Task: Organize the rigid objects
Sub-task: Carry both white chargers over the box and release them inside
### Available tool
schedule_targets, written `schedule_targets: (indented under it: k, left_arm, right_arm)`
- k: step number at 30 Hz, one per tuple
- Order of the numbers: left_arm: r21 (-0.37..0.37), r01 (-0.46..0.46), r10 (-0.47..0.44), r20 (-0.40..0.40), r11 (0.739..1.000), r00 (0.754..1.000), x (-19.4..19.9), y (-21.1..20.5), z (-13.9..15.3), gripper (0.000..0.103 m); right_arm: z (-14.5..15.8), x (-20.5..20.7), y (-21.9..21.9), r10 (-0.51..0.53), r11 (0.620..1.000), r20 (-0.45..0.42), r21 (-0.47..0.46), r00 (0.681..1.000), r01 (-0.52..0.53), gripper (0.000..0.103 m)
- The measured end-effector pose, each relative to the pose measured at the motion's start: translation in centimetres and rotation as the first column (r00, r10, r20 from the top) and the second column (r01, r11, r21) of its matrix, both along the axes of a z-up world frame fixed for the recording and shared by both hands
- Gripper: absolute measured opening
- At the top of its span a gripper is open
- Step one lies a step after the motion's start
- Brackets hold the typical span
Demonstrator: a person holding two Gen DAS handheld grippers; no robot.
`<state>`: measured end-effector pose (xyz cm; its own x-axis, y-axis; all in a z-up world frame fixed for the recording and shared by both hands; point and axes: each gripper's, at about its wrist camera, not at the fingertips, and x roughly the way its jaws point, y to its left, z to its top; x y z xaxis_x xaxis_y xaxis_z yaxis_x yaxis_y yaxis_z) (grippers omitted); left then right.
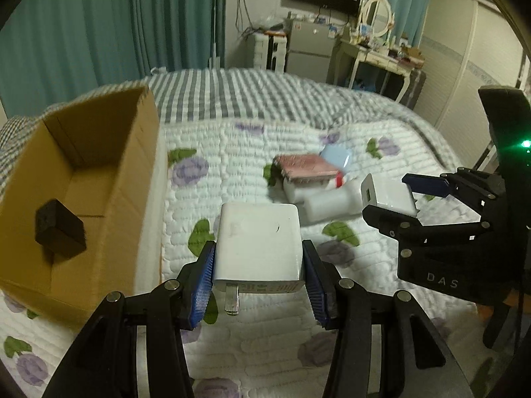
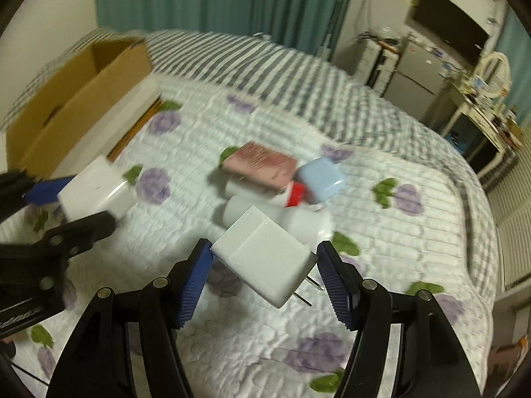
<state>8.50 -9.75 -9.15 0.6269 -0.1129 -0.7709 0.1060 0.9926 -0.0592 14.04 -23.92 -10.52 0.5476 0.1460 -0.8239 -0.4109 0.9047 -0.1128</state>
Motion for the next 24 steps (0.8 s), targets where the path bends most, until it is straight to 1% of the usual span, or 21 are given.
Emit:
schedule_targets:
  k: [3, 6, 10, 14, 18, 20, 24]
  left_arm:
    - [-0.011, 0.01, -0.009, 0.053, 1.0, 0.999, -0.8, 0.6, 2.5, 0.05]
    - [-0.022, 0.006, -0.003, 0.107, 1.0, 0.994, -1.5, 1.7, 5.1, 0.05]
    - [-0.026, -0.009, 0.013, 0.168, 1.0, 0.986, -2.3, 3.9, 8.2, 0.05]
    - [-0.001, -0.05, 0.049, 0.219, 0.999, 0.974, -2.6, 6.9, 10.7, 0.05]
    - [0.006, -0.119, 0.113, 0.255, 0.993, 0.96, -2.2, 10.8, 12.1, 0.05]
    - [0.009, -0.15, 0.142, 0.264, 0.989, 0.954, -2.2, 13.0, 12.5, 0.05]
    - [0.033, -0.185, 0.17, 0.264, 0.982, 0.95, -1.2, 16.4, 12.2, 0.05]
  right_arm:
    - [2.2, -1.0, -0.3, -0.028, 1.0, 0.03, 0.014, 0.999, 0.028, 0.065]
    - [4.4, -2.0, 0.2, -0.027, 0.999, 0.061, 0.019, 0.998, 0.026, 0.065]
    - [8.0, -3.1, 1.7, -0.018, 0.999, 0.114, 0.031, 0.993, 0.015, 0.065]
    - [12.0, -4.0, 4.4, 0.008, 0.998, 0.176, 0.054, 0.984, -0.018, 0.065]
    - [15.4, -4.6, 7.9, 0.055, 0.993, 0.238, 0.091, 0.97, -0.079, 0.065]
    - [16.6, -4.8, 9.9, 0.078, 0.988, 0.265, 0.106, 0.961, -0.109, 0.065]
    - [17.6, -4.3, 14.3, 0.133, 0.977, 0.284, 0.126, 0.949, -0.175, 0.065]
